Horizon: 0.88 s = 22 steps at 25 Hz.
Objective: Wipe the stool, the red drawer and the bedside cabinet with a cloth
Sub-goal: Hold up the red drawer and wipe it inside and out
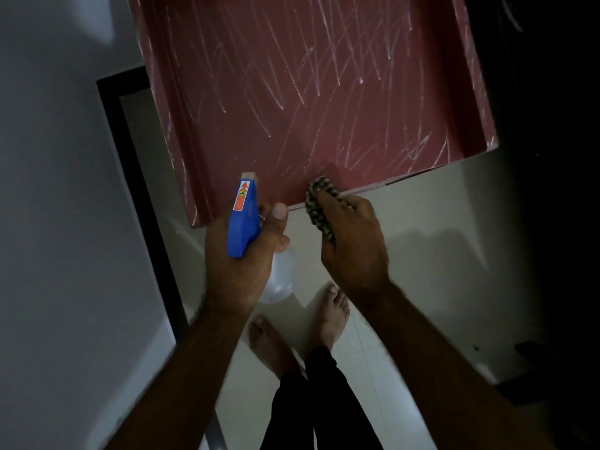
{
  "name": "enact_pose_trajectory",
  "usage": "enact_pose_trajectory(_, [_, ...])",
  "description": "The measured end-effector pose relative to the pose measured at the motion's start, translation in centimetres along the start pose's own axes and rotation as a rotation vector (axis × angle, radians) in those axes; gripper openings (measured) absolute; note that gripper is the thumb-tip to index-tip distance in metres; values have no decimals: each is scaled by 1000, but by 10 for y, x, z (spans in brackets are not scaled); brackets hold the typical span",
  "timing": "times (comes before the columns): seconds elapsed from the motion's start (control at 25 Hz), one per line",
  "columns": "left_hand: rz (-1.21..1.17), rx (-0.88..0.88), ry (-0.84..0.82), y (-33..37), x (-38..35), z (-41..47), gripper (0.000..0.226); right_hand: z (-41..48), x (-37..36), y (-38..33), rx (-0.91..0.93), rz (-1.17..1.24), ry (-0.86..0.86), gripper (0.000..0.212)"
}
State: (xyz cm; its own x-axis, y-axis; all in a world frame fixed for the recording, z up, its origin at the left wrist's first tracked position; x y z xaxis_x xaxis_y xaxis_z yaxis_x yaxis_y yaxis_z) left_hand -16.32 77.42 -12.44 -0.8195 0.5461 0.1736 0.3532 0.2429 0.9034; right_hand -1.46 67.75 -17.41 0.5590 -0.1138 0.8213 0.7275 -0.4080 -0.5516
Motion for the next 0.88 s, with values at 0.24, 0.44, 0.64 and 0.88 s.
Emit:
enact_pose_trajectory(0.24, [-52,44,-7,-2,-4,0,42,1,35,39,-336,-27,201,64])
enact_pose_trajectory(0.44, [1,-22,6,4,-4,-2,34,19,15,-7,6,-61,12,67])
enact_pose_trajectory(0.64, [-21,-10,13,-5,2,-3,31,23,39,31,-335,-76,120,66])
enact_pose_trajectory(0.88, [-11,-11,-4,-9,13,1,33,31,1,-25,52,-13,-75,67])
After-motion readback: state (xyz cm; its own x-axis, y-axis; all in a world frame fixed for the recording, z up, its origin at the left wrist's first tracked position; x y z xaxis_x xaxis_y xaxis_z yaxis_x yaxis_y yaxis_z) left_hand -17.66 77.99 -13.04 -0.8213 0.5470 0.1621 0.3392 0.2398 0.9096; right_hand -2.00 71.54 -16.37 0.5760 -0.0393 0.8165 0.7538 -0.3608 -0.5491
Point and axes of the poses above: each hand's wrist, its own z-axis towards the middle knuckle, its own x-axis out of the back of the hand, y = z × x, the point moved 6 cm from there along z, towards the middle knuckle, and after that the axes turned 10 degrees about -y, right-handed, at the moved point
